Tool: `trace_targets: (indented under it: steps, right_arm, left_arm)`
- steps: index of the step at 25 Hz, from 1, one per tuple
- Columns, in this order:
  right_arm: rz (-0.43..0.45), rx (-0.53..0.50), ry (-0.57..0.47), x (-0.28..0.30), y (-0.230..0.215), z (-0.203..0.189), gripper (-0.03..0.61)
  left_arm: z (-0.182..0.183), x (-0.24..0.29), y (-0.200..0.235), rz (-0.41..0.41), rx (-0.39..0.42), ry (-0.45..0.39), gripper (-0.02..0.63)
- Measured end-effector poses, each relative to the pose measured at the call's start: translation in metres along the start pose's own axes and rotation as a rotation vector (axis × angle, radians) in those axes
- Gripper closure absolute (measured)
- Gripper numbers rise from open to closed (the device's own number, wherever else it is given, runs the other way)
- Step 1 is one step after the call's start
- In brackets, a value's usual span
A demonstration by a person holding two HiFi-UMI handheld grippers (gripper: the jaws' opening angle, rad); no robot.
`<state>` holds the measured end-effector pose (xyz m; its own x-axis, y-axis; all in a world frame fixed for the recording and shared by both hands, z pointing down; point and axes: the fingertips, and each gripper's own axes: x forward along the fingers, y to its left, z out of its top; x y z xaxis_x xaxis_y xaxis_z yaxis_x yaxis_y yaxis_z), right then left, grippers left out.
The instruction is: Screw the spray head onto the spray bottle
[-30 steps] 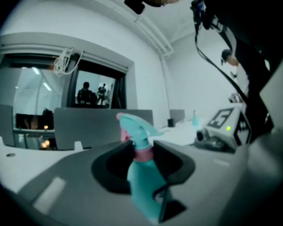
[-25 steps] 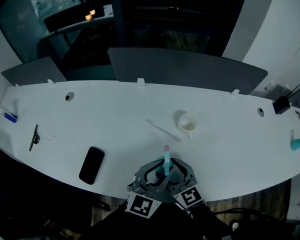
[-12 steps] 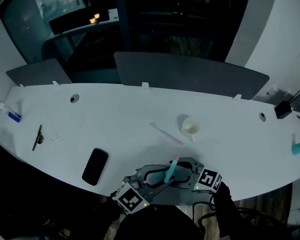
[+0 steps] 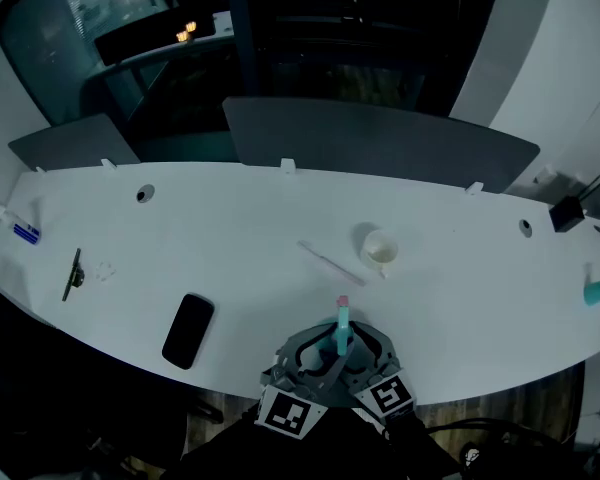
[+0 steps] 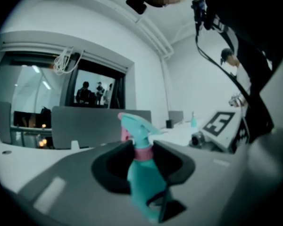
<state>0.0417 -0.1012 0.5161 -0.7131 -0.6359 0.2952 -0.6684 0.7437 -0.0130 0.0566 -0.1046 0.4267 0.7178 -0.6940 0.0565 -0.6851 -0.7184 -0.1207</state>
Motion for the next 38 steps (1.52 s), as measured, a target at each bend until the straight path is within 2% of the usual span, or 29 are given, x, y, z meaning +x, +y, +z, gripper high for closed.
trace_targets:
  steps: [3,5,8,10,11,12,14,19,22,25,27,30,33,36,38]
  right_arm:
    - [0.209,-0.054,-0.001,-0.006,0.004,-0.007,0.256]
    - [0.406,-0.107,0.014,-0.009,0.011,-0.005,0.256]
    - [0.701,-0.181,0.081,-0.014,0.021,-0.005,0.256]
    - [0.828,-0.216,0.155,-0.016,0.024,-0.009,0.256]
    - [0.852,-0.216,0.186,-0.016,0.024,-0.01,0.255]
    - [0.844,-0.201,0.205,-0.015,0.024,-0.01,0.255]
    - [0.738,-0.143,0.19,-0.016,0.018,-0.007,0.255]
    - [0.262,0.033,0.023,-0.024,-0.005,0.001,0.255]
    - [0.086,0.023,0.027,-0.016,0.003,0.0,0.255]
    - [-0.07,-0.006,0.053,-0.002,0.0,0.002,0.255]
    - [-0.04,-0.025,0.051,0.002,-0.002,0.001,0.255]
    - [0.138,-0.076,0.039,0.001,0.002,-0.001,0.256]
    - [0.39,-0.173,0.054,-0.005,0.01,-0.006,0.256]
    - [0.64,-0.212,0.107,-0.011,0.02,-0.011,0.256]
    - [0.72,-0.187,0.152,-0.01,0.023,-0.011,0.255]
  left_arm:
    - [0.001,-0.003,-0.007,-0.11,0.001,-0.02,0.48]
    - [0.002,-0.007,-0.013,-0.229,0.006,-0.028,0.481]
    - [-0.008,-0.016,-0.024,-0.432,0.045,0.028,0.482]
    - [-0.011,-0.019,-0.029,-0.509,0.054,0.056,0.482]
    - [-0.011,-0.018,-0.029,-0.52,0.056,0.059,0.482]
    - [-0.01,-0.018,-0.029,-0.514,0.059,0.058,0.48]
    - [-0.007,-0.017,-0.025,-0.454,0.049,0.045,0.48]
    - [-0.004,-0.01,-0.007,-0.16,0.028,0.009,0.48]
    - [-0.004,-0.002,-0.003,-0.017,0.008,0.001,0.479]
    - [-0.002,0.003,0.0,0.023,0.002,-0.016,0.48]
    - [0.0,0.002,0.001,-0.001,0.012,-0.029,0.48]
    - [0.001,-0.002,-0.002,-0.085,0.016,-0.047,0.48]
    - [0.002,-0.008,-0.011,-0.264,0.024,-0.051,0.48]
    - [-0.004,-0.018,-0.021,-0.458,0.03,0.001,0.48]
    - [-0.012,-0.02,-0.023,-0.515,0.048,0.043,0.48]
